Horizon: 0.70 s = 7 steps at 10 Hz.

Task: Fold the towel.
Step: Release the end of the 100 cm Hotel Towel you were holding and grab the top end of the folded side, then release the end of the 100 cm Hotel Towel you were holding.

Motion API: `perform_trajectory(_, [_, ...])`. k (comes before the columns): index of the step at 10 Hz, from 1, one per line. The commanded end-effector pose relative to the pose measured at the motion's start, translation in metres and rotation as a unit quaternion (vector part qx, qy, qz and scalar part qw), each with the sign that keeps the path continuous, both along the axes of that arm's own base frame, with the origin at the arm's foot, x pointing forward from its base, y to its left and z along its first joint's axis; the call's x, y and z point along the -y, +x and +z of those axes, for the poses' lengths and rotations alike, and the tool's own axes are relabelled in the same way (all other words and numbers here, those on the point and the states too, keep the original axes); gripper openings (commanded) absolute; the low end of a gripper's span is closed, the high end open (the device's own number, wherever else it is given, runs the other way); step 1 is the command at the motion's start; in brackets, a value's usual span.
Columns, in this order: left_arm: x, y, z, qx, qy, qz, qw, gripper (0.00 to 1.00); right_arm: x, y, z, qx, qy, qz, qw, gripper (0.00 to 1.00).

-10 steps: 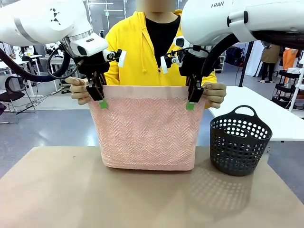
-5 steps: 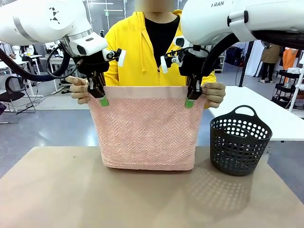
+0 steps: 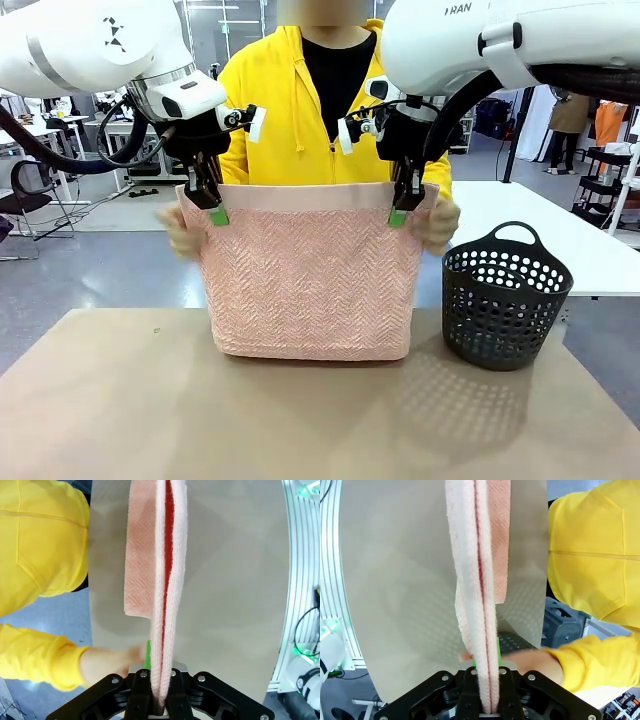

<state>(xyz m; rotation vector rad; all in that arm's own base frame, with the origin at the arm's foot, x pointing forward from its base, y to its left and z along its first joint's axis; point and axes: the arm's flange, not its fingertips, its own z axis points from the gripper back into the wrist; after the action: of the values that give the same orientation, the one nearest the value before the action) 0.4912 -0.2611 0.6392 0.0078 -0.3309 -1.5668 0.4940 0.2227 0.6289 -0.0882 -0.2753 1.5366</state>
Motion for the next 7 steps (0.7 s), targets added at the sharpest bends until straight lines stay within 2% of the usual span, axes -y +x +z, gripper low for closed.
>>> perform_trajectory(1, [-0.0015, 0.0025, 0.0033, 0.004, 0.000, 0.001, 1.000, 0.00, 0.0009, -0.0001, 0.0011, 0.001, -0.001, 0.001, 1.000, 0.00])
perform_trajectory(7, [-0.0015, 0.0025, 0.0033, 0.004, 0.000, 0.001, 1.000, 0.00, 0.0009, -0.0001, 0.0011, 0.001, -0.001, 0.001, 1.000, 0.00])
